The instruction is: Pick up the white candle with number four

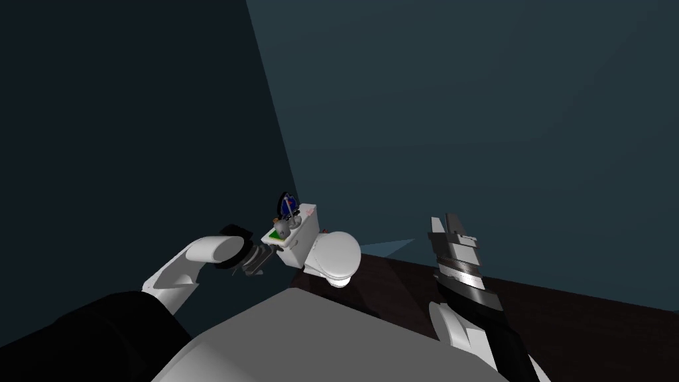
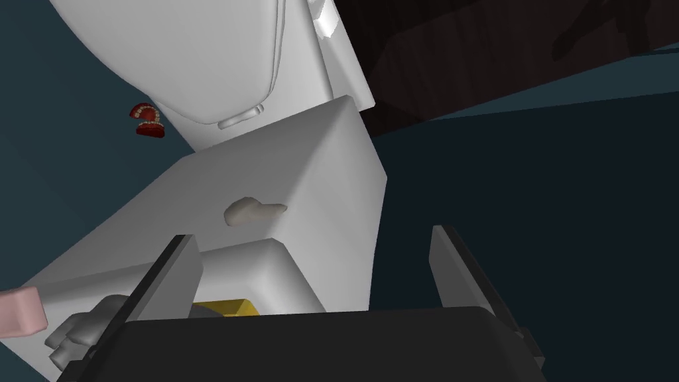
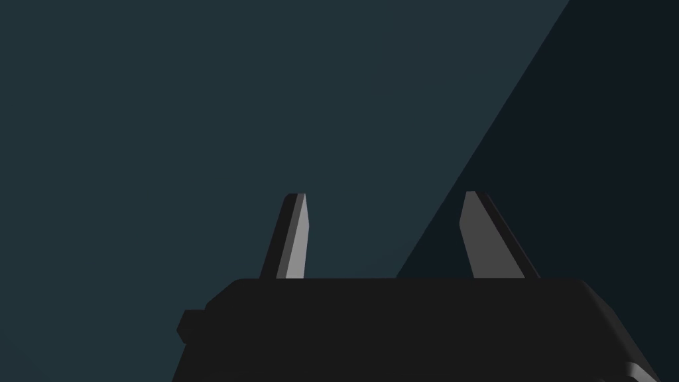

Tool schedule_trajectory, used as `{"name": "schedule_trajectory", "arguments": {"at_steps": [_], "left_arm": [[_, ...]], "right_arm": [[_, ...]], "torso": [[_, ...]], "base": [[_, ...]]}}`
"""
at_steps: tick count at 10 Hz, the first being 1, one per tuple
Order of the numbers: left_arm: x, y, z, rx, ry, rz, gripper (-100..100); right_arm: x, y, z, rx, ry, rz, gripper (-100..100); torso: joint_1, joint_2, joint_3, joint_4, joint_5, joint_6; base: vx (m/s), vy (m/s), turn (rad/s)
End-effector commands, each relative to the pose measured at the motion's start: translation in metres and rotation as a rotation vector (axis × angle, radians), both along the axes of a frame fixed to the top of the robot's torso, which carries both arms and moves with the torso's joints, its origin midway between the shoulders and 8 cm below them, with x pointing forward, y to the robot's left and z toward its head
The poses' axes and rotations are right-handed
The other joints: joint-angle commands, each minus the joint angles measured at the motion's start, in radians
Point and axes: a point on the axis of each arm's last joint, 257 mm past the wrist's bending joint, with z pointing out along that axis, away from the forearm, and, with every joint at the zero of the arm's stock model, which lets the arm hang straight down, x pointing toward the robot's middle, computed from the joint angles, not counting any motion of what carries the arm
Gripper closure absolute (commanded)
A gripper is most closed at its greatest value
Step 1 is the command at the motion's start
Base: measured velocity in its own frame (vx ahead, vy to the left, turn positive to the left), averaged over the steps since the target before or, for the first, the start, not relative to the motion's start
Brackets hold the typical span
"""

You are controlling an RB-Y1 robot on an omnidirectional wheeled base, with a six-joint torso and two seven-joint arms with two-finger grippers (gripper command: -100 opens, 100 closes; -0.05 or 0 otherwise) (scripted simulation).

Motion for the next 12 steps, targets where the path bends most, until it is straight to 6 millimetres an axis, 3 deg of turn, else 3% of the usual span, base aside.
{"name": "schedule_trajectory", "arguments": {"at_steps": [1,9,12], "left_arm": [[0.014,0.005,0.007,0.014,-0.009,-0.022,-100],[0.071,0.036,0.051,0.116,-0.009,-0.121,-100],[0.076,0.047,0.067,0.147,0.036,-0.140,-100]], "right_arm": [[0.000,0.000,0.000,0.000,0.000,0.000,0],[0.000,0.000,0.000,0.000,0.000,0.000,0],[0.000,0.000,0.000,0.000,0.000,0.000,0]], "torso": [[0.000,0.000,0.000,0.000,0.000,0.000],[0.001,-0.001,0.000,0.000,0.000,0.000],[0.002,-0.001,-0.001,0.000,0.000,0.000]], "base": [[-0.008,0.009,-0.092],[-0.009,0.020,-0.115],[0.003,0.042,-0.094]]}}
